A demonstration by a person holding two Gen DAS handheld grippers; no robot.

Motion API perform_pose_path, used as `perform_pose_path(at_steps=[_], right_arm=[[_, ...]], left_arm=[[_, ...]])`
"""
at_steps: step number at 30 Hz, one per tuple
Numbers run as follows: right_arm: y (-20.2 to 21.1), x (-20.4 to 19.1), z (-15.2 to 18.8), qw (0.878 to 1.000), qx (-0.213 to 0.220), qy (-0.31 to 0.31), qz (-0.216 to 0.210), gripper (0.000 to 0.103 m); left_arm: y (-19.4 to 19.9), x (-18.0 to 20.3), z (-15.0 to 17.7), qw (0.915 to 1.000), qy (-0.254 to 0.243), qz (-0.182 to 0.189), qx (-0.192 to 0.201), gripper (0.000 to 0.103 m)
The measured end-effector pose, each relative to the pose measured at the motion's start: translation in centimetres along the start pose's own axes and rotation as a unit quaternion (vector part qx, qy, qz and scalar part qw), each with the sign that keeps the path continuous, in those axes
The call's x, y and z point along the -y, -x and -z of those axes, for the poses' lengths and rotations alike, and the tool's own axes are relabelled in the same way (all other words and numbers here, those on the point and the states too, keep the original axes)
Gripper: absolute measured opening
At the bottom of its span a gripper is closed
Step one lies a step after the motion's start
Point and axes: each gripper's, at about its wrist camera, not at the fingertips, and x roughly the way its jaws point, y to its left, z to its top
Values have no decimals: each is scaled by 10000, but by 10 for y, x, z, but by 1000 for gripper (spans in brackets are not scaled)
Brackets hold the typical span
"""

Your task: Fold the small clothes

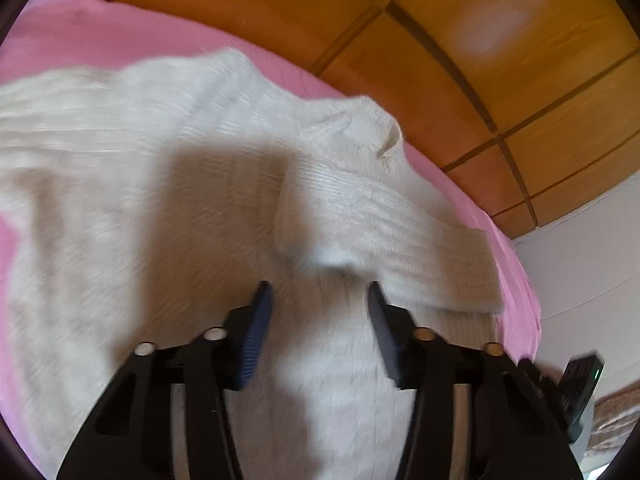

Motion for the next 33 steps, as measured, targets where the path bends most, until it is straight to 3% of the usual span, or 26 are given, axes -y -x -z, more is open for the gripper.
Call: perform_pose_path(at_steps=[1, 4, 10, 13, 18, 22, 28, 30, 31, 33], right_arm=[[3, 6, 0, 10000, 7, -91, 12, 79], [4, 20, 0, 9992, 25, -395, 75, 80], [14, 17, -15, 9988, 317, -359, 43, 80], [14, 8, -24, 9987, 442, -238, -44, 79], [-7, -28, -41, 9987, 462, 199, -70, 78], [-37, -63, -49, 9968, 337, 724, 20, 78], [-101, -85, -39, 9849, -151, 1432, 963, 78], [-108, -88, -33, 9795, -13, 1637, 1172, 79], [-108, -90, -31, 9778, 1, 1689, 1241, 79], [-104, -93, -30, 9775, 37, 1705, 1243, 79]], left_arm=[[-7, 0, -5, 10000, 68, 6, -51, 36], [-18, 11, -22, 10000, 73, 8, -53, 5], [53, 43, -55, 9930, -441, 243, 1072, 4], [76, 37, -60, 9895, -585, 89, 1318, 4], [55, 16, -52, 9924, -667, -391, 959, 4], [32, 1, -41, 9899, -743, -920, 783, 4], [7, -21, -23, 9793, -934, -1726, 504, 4], [9, -25, -14, 9768, -1009, -1794, 594, 10], [13, -27, -13, 9763, -964, -1826, 641, 17], [24, -35, -11, 9804, -745, -1683, 700, 27]])
